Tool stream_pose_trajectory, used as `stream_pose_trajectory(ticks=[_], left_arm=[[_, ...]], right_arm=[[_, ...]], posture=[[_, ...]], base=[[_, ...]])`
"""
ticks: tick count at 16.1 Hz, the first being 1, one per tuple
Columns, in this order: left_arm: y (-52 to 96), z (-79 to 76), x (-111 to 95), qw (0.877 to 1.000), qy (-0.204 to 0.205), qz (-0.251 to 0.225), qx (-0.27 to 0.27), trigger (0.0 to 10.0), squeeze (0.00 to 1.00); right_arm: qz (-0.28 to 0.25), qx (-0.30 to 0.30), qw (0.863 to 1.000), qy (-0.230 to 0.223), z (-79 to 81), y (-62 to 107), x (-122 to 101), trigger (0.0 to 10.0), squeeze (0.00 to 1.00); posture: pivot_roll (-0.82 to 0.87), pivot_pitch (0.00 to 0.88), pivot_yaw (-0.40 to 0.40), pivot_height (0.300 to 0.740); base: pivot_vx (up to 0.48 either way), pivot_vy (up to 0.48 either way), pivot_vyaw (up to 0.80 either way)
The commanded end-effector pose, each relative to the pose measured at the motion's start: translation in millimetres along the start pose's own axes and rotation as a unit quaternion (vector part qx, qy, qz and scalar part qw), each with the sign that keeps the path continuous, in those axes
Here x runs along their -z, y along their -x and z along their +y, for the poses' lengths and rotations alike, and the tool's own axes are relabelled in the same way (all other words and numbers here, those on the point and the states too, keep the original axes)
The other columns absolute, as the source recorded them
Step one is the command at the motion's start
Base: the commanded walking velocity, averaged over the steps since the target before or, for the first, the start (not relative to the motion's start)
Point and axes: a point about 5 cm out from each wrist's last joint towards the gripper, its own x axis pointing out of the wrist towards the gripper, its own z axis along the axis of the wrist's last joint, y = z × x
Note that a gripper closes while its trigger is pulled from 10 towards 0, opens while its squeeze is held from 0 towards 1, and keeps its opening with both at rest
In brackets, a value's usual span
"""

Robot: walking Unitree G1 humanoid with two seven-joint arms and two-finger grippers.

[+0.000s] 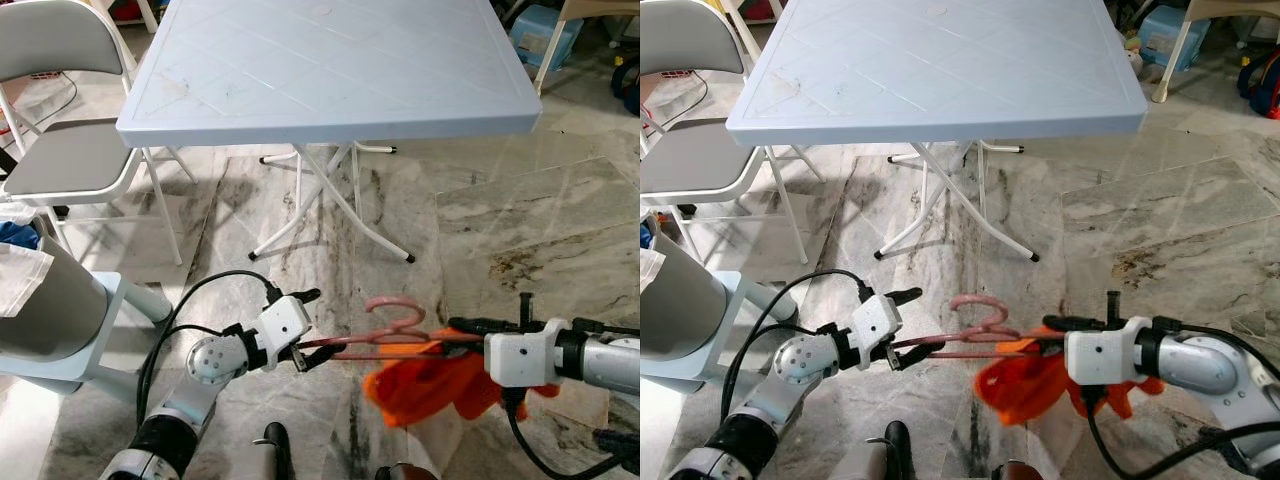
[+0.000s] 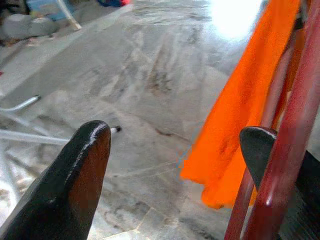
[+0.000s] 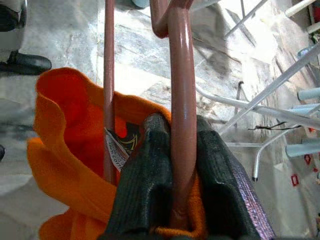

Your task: Hang hanger

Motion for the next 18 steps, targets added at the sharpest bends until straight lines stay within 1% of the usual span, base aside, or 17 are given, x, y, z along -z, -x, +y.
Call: stream_pose_trajectory(ticks=[1, 2, 3, 8, 15, 18], left_arm=[[0.0, -4.8, 5, 1.000, 0.015, 0.008, 0.017, 10.0, 0.00], [-2.7, -7.5, 3, 0.999, 0.029, 0.003, 0.039, 2.2, 0.00], [-4.6, -9.6, 2, 0.998, 0.038, -0.003, 0.050, 0.0, 0.00], [-7.6, -14.6, 0, 0.995, 0.049, -0.009, 0.087, 0.0, 0.00], [-4.6, -14.8, 1, 0.993, 0.049, 0.000, 0.105, 0.0, 0.00], [-4.2, -17.0, 2, 0.993, 0.046, 0.003, 0.111, 0.0, 0.00]], right_arm=[[-0.016, -0.010, 1.000, 0.017, -1.5, 1.5, -7, 10.0, 0.00], [-0.018, -0.011, 1.000, 0.016, -2.2, 0.1, -7, 10.0, 0.00], [-0.020, -0.010, 1.000, 0.014, -2.4, -1.5, -8, 10.0, 0.00], [-0.030, 0.001, 0.999, 0.014, -2.2, -10.2, -11, 10.0, 0.00], [-0.038, 0.033, 0.998, 0.026, -10.1, -21.4, -14, 10.0, 0.00], [-0.038, 0.039, 0.998, 0.031, -10.8, -23.6, -14, 10.0, 0.00]], posture=[[-0.03, 0.267, 0.067, 0.740], [-0.03, 0.267, 0.067, 0.740], [-0.03, 0.265, 0.068, 0.740], [-0.03, 0.265, 0.072, 0.740], [-0.02, 0.267, 0.070, 0.740], [-0.02, 0.268, 0.068, 0.740]], base=[[0.000, 0.000, 0.00], [0.000, 0.000, 0.00], [0.000, 0.000, 0.00], [0.000, 0.000, 0.00], [0.000, 0.000, 0.00], [0.000, 0.000, 0.00]])
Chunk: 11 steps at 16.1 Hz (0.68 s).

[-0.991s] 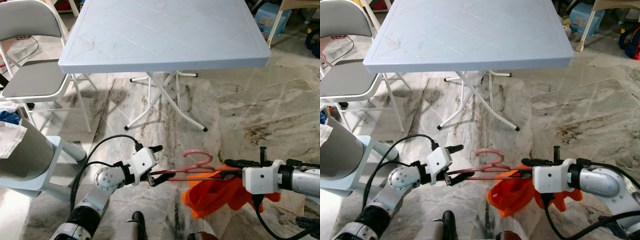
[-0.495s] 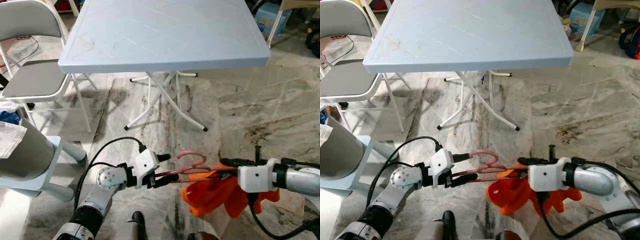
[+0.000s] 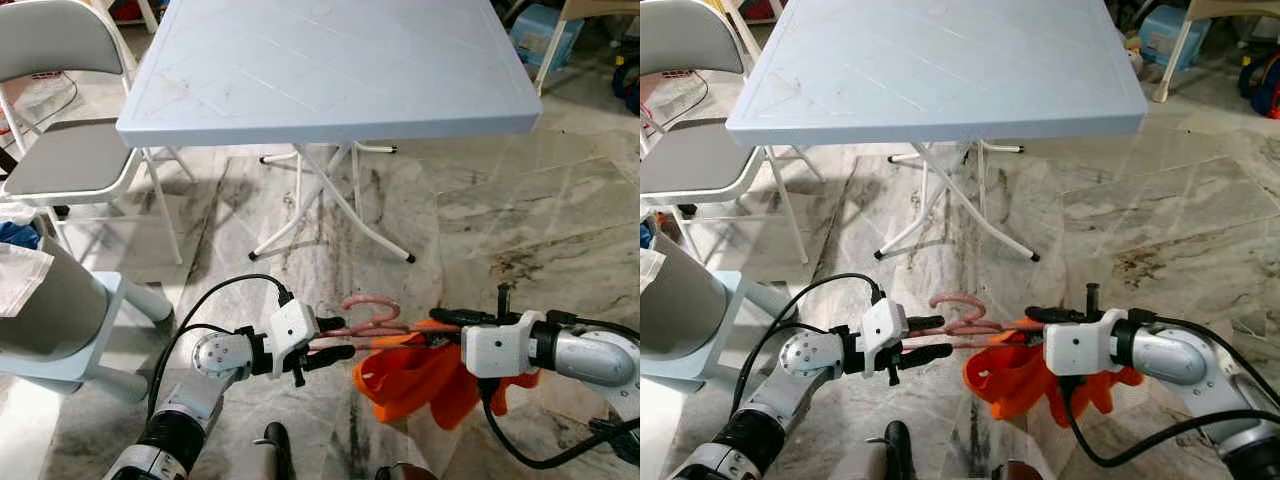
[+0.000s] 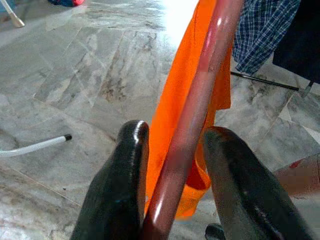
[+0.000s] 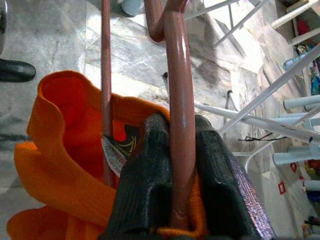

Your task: Hang hanger

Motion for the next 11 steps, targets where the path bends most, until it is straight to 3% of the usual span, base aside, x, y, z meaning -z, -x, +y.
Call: stream_pose_trajectory(ticks=[1, 8, 11], left_arm=[[-0.1, -7.4, 6.2, 1.000, -0.001, 0.017, 0.022, 0.0, 0.00], [-0.3, -6.9, 6.7, 1.000, 0.000, 0.020, 0.023, 0.0, 0.00], [-2.8, -10.1, 5.2, 0.999, 0.020, 0.007, 0.031, 0.0, 0.00]], right_arm=[[-0.024, 0.016, 0.999, 0.013, -5.1, -2.8, -7.5, 10.0, 0.00], [-0.021, 0.023, 0.999, 0.017, -6.0, -3.0, -5.1, 10.0, 0.00], [-0.020, 0.030, 0.999, 0.019, -6.6, -4.6, -3.6, 10.0, 0.00]], posture=[[-0.02, 0.268, 0.068, 0.740], [-0.02, 0.271, 0.066, 0.740], [-0.02, 0.273, 0.067, 0.740]], base=[[0.000, 0.000, 0.00], [0.000, 0.000, 0.00], [0.000, 0.000, 0.00]])
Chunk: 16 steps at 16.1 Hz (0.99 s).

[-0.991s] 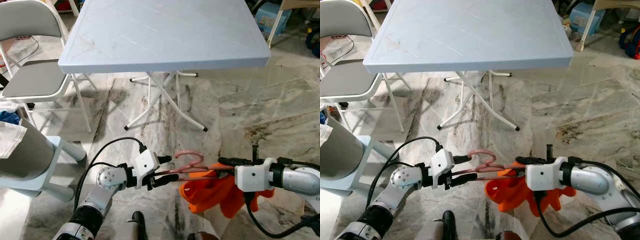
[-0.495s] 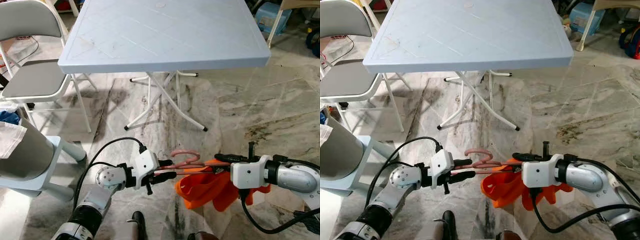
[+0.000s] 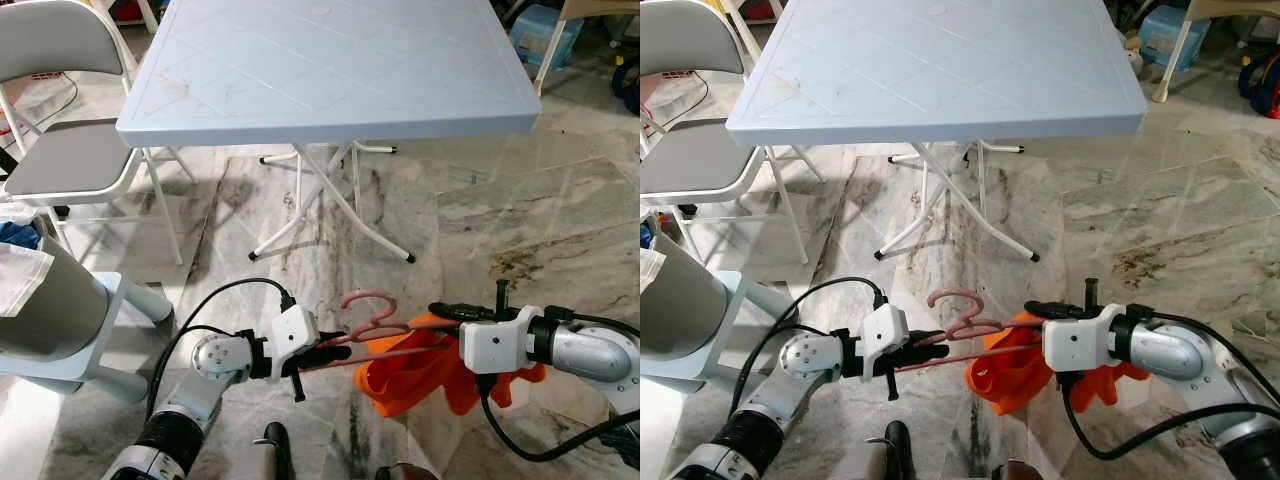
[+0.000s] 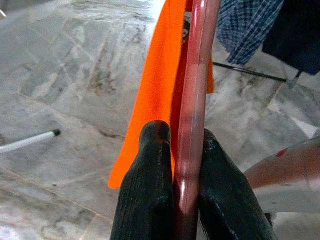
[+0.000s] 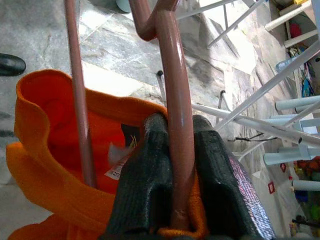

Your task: Hang hanger

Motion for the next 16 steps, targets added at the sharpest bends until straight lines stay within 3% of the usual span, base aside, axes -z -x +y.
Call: stream_pose_trajectory(ticks=[1, 6, 7, 8, 9, 16], left_arm=[[-1.7, -5.4, 1.9, 1.000, 0.015, -0.005, 0.007, 0.0, 0.00], [-1.5, -4.6, 1.0, 1.000, 0.011, -0.005, 0.006, 0.0, 0.00], [-1.1, -3.1, 1.0, 1.000, 0.003, -0.001, 0.000, 0.0, 0.00], [-0.9, -2.4, 1.5, 1.000, 0.003, 0.000, -0.003, 0.0, 0.00], [-0.7, -1.8, 1.9, 1.000, 0.002, 0.001, -0.006, 0.0, 0.00], [3.2, -0.7, 8.3, 1.000, -0.011, 0.021, -0.017, 0.0, 0.00]], right_arm=[[-0.024, 0.023, 0.999, 0.003, -2.9, -2.5, -6.2, 10.0, 0.00], [-0.027, 0.031, 0.999, 0.006, -4.3, -5.0, -6.7, 10.0, 0.00], [-0.032, 0.026, 0.999, -0.013, -4.1, -5.0, -6.1, 10.0, 0.00], [-0.031, 0.029, 0.999, -0.020, -5.5, -4.8, -5.7, 10.0, 0.57], [-0.032, 0.025, 0.999, -0.031, -5.7, -4.9, -5.2, 10.0, 1.00], [-0.024, 0.012, 0.999, -0.020, -11.1, 0.2, -1.5, 10.0, 1.00]], posture=[[-0.02, 0.274, 0.068, 0.740], [-0.02, 0.273, 0.069, 0.740], [-0.02, 0.272, 0.068, 0.740], [-0.02, 0.270, 0.068, 0.740], [-0.02, 0.269, 0.068, 0.740], [-0.02, 0.263, 0.062, 0.740]], base=[[0.000, 0.000, 0.00], [0.000, 0.000, 0.00], [0.000, 0.000, 0.00], [0.000, 0.000, 0.00], [0.000, 0.000, 0.00], [0.000, 0.000, 0.00]])
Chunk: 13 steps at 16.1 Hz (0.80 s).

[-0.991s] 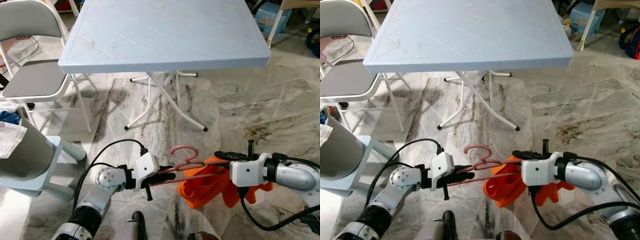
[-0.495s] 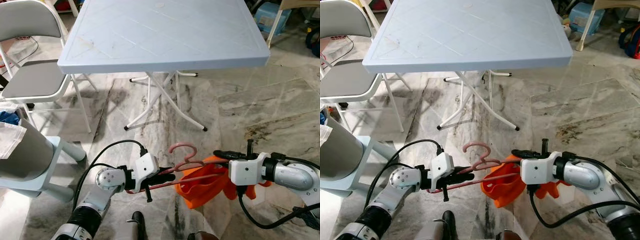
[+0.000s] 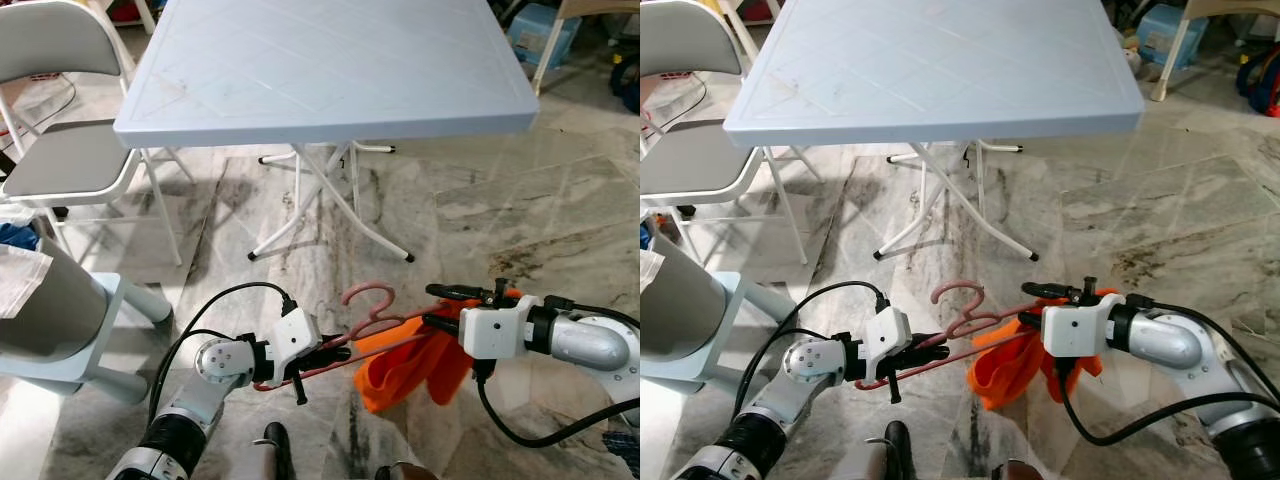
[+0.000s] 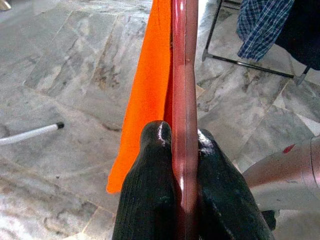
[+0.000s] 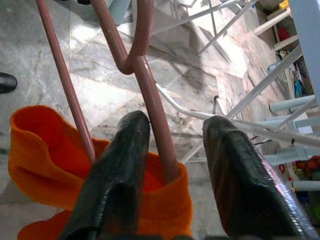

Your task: Hang hanger

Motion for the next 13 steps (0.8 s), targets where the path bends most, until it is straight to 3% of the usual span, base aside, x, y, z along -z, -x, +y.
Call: stream_pose_trajectory(ticks=[1, 4, 9, 11, 13], left_arm=[[3.2, 0.5, 3, 1.000, -0.013, 0.010, -0.004, 0.0, 0.00], [4.7, 4.9, 4, 0.999, -0.029, 0.013, -0.038, 0.0, 0.00], [8.6, 17.2, 1, 0.991, -0.051, 0.001, -0.122, 0.0, 0.00], [9.1, 18.5, -2, 0.988, -0.056, -0.016, -0.146, 0.0, 0.00], [8.4, 20.9, -7, 0.984, -0.057, -0.031, -0.167, 0.0, 0.00]], right_arm=[[0.000, -0.023, 1.000, -0.002, 1.2, 2.9, 2, 10.0, 1.00], [0.003, -0.033, 0.999, 0.001, -1.6, 3.3, 3, 10.0, 1.00], [0.008, 0.002, 1.000, -0.012, -10.7, 4.3, 6, 10.0, 1.00], [0.027, 0.087, 0.995, -0.033, -22.7, 6.0, 13, 10.0, 1.00], [0.048, 0.142, 0.986, -0.066, -23.2, 3.6, 19, 10.0, 1.00]], posture=[[-0.02, 0.263, 0.063, 0.740], [-0.02, 0.260, 0.064, 0.740], [-0.01, 0.260, 0.061, 0.740], [-0.01, 0.264, 0.058, 0.740], [-0.01, 0.265, 0.058, 0.740]], base=[[0.000, 0.000, 0.00], [0.000, 0.000, 0.00], [0.000, 0.000, 0.00], [0.000, 0.000, 0.00], [0.000, 0.000, 0.00]])
